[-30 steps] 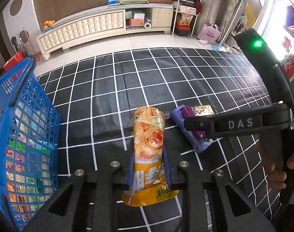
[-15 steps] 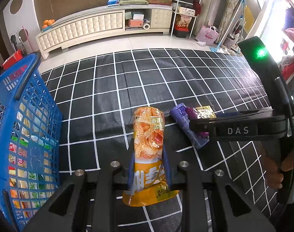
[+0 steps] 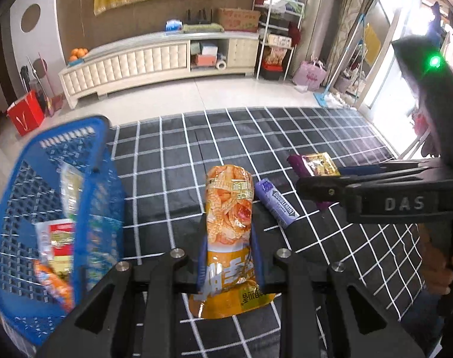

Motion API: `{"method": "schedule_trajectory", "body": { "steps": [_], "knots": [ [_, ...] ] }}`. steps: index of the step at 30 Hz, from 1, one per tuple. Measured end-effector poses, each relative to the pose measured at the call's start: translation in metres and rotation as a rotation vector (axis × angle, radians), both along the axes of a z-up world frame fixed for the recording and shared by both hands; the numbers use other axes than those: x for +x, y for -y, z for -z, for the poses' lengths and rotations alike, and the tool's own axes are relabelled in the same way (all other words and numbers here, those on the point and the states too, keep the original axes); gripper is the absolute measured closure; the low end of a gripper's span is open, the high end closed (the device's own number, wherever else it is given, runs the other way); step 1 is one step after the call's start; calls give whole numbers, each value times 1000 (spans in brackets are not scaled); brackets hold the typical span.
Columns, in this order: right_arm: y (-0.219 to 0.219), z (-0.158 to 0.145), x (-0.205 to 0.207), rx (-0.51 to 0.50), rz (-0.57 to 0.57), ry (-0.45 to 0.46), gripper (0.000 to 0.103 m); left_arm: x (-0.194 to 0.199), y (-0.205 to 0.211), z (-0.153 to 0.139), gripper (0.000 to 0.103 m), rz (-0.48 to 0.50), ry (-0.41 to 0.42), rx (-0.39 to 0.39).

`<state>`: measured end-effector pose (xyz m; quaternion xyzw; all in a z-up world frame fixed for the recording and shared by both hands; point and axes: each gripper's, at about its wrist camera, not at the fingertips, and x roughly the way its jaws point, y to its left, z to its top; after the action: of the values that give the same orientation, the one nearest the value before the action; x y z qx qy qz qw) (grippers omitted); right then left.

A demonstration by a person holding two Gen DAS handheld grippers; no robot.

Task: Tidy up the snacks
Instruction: 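Carry the orange pouch with the left tool while the right tool carries the chip bag over the basket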

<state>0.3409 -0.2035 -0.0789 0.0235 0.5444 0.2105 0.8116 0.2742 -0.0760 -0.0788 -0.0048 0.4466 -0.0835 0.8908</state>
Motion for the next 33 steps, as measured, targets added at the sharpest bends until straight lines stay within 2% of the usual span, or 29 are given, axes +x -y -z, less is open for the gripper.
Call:
{"method": "schedule_trajectory", "body": {
  "steps": [4,8,15,23,33],
  "knots": [
    [-15,-38,-26,21,-29,70,31,-22,-17,-28,80,-12,49,-6],
    [-37,-63,-46,23,-59,114,31,-41,-40,-53,80,-37,90,4],
    [-78,-86,-69,45,-118,163,31,-69,-93,-82,80,-74,134,46],
    [-131,-93,-76,70,-189,179,31,-86,-149,-101,80,-111,157,64],
    [-182,-75,-67,52,-243,160,31,-68,-193,-86,80,-114,108,91]
  ]
}}
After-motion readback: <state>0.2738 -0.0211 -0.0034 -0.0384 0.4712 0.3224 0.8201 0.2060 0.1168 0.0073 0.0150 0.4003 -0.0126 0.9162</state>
